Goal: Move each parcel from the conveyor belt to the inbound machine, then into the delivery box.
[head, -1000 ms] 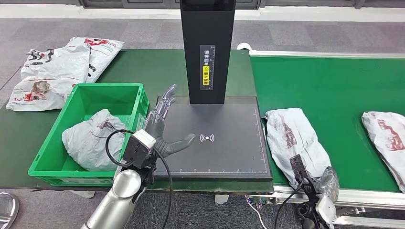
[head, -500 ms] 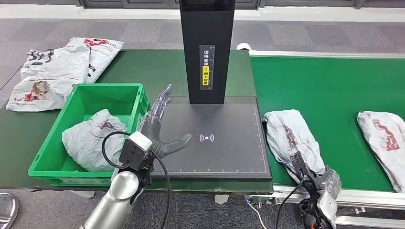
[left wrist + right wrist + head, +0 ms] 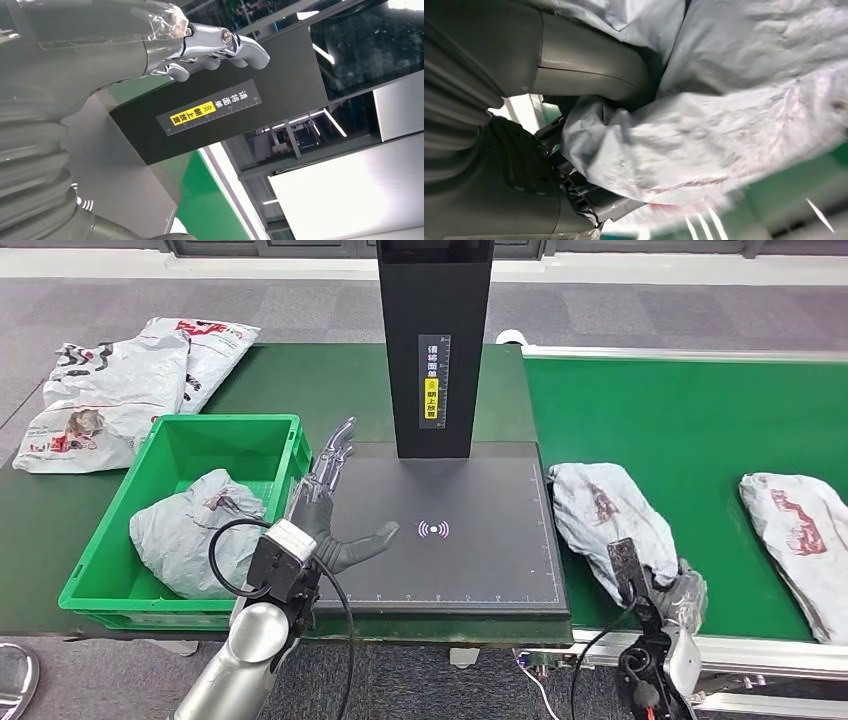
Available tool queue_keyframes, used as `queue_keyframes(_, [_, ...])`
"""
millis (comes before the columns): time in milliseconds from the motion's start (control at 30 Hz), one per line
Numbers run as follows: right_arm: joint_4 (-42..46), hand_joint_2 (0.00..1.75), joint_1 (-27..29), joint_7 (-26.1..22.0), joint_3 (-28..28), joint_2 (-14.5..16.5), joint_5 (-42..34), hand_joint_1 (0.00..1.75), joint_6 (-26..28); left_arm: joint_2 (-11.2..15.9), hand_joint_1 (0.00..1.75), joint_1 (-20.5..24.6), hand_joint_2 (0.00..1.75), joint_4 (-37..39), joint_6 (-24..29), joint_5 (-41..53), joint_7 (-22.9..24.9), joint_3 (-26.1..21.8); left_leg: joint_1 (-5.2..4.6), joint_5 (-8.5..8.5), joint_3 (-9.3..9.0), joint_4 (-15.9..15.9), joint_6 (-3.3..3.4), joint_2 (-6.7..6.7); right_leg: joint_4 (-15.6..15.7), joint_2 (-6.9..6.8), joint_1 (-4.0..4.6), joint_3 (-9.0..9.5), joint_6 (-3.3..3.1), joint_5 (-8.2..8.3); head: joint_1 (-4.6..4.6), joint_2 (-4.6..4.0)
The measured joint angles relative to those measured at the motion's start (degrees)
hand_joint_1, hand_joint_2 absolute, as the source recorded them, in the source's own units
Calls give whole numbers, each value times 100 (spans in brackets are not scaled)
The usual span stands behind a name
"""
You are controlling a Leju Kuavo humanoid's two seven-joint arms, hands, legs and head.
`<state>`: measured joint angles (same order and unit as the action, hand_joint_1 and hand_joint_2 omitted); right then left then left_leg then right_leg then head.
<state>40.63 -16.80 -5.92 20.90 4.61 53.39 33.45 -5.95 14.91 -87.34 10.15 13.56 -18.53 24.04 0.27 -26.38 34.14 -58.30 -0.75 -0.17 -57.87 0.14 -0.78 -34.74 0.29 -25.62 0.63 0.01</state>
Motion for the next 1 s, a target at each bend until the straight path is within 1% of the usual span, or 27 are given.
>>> queue_keyframes(100, [1211,175,225,-391,-309,173,-445,175,303,-13,0,1,175,7,5,25,-7,1,0,0,0,0,-1,0,0,0,1,-2,0,0,0,-1])
queue_keyframes(267, [3411,175,468,-870,-1172,314,-942,175,624,-97,0,57,175,97,-6,30,-99,9,2,0,-3,1,-1,6,0,7,2,-4,-1,-1,1,0])
queue_keyframes(333, [3995,175,498,-943,-1422,350,-977,175,653,-134,0,94,175,138,-9,30,-119,9,2,0,-5,1,-1,7,0,8,3,-3,-1,-1,2,-1])
queue_keyframes(400, [4381,175,539,-957,-1559,379,-997,175,654,-155,0,121,175,163,-10,28,-131,9,2,0,-5,1,-1,4,0,4,2,-1,0,-1,2,0])
queue_keyframes(500, [4728,175,578,-1036,-1659,404,-1050,175,653,-167,0,132,175,183,-10,25,-136,9,1,1,-5,0,-1,5,0,4,1,0,0,-1,1,0])
queue_keyframes(633, [4982,175,602,-1252,-1756,442,-1152,175,652,-191,0,158,175,202,-18,24,-144,9,-2,1,-5,0,0,5,0,5,-1,0,0,0,2,-1])
queue_keyframes(700, [5097,175,597,-1275,-1868,450,-1186,175,647,-205,0,189,175,216,-36,23,-150,9,-1,1,-5,0,0,5,0,5,-1,0,0,1,1,0])
queue_keyframes(833, [5150,175,509,-1086,-2209,450,-1291,175,490,-248,0,264,175,269,-90,-10,-184,11,1,1,-6,1,-1,6,-1,7,1,0,-1,1,2,0])
queue_keyframes(933, [4968,175,344,-876,-2559,445,-1313,175,185,-264,0,343,175,320,-113,-66,-237,19,3,2,-6,1,-3,7,-1,9,3,0,-1,1,1,0])
queue_keyframes(1000, [4705,175,206,-707,-2845,444,-1282,175,-130,-275,0,401,175,361,-115,-118,-265,27,4,4,-7,1,-4,7,-1,9,4,0,-1,1,2,1])
